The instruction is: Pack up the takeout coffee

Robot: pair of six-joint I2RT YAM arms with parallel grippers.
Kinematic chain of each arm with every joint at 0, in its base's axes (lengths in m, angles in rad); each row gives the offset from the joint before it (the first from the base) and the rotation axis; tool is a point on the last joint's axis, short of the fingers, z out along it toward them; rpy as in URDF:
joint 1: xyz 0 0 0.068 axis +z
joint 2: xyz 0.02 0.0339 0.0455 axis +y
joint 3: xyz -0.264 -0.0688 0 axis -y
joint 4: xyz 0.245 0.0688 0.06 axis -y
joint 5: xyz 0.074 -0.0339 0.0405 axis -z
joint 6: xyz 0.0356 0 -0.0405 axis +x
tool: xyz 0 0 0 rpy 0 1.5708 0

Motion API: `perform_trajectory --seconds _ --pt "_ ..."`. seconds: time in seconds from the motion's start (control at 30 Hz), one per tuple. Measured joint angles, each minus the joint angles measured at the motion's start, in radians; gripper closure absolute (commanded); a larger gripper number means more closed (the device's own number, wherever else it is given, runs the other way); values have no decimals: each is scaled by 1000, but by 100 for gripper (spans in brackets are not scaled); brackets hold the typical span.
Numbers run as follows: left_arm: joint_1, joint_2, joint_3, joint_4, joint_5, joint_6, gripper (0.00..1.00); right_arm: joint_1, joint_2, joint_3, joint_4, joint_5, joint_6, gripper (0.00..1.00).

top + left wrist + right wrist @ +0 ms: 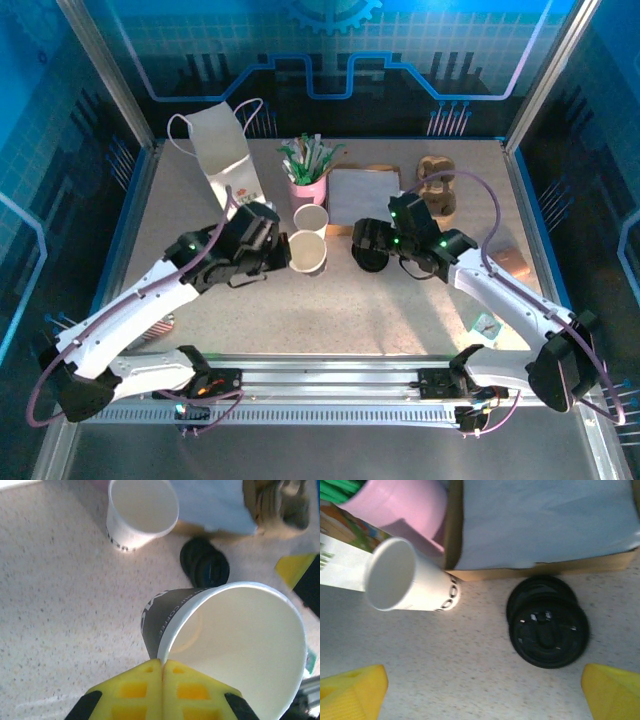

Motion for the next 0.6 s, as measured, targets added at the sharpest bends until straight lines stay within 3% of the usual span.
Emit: perform_trajectory --seconds 0.23,0.6 --pt "-98 4 -198 26 -14 -70 100 0 45 -23 -64 19 -73 0" --pt "-194 115 -252 124 -38 -129 100 0 193 -23 -68 21 -143 4"
